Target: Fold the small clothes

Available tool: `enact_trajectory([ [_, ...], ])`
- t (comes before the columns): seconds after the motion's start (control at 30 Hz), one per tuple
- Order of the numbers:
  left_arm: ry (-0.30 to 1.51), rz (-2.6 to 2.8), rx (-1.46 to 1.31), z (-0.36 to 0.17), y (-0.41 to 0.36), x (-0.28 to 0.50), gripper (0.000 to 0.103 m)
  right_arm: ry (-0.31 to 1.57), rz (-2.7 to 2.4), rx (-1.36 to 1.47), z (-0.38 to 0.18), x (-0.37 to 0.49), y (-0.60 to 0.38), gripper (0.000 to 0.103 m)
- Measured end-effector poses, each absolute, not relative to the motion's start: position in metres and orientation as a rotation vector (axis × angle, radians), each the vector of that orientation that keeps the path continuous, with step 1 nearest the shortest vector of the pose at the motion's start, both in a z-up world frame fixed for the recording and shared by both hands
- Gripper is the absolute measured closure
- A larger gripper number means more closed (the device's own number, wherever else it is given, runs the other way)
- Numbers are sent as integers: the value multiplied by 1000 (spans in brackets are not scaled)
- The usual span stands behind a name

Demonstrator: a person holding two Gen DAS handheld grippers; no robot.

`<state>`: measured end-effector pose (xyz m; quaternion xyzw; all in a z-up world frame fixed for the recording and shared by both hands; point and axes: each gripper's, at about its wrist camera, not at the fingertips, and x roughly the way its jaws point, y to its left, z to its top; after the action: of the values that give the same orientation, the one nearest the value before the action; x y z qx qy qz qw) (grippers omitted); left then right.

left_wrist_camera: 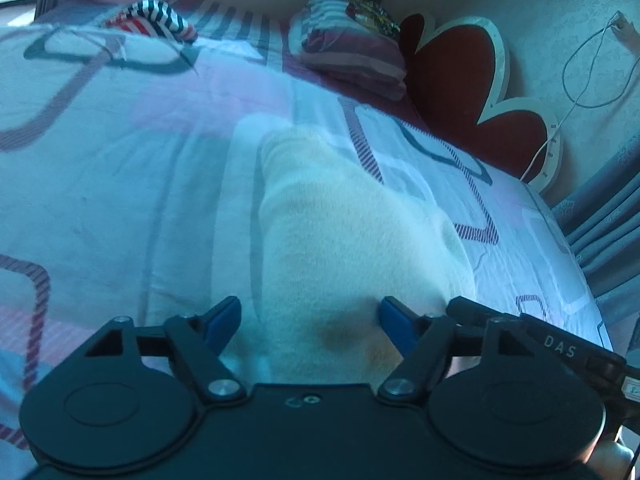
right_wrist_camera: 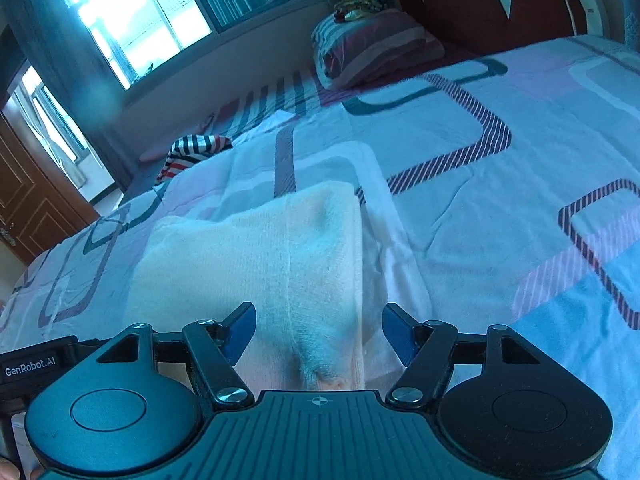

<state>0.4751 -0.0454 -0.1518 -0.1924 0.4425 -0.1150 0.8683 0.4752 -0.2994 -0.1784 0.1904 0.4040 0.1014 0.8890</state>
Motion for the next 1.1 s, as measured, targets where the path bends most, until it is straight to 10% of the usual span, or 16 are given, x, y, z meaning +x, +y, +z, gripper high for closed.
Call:
enact_trajectory([
  [0.2, 936, -268, -413, -161, -50, 479, 39, 862, 245, 460, -196, 479, -309, 36],
  [0.3, 943, -278, -420, -162, -54, 480, 46, 869, 272, 461, -197, 479, -307, 59],
  [0.6, 940, -281, -394, -158, -59, 479, 60, 863, 275, 451, -194, 478, -298, 76],
  [1.1, 883, -327, -379, -132, -58, 467, 68, 813, 288, 486, -172, 468, -292, 80],
])
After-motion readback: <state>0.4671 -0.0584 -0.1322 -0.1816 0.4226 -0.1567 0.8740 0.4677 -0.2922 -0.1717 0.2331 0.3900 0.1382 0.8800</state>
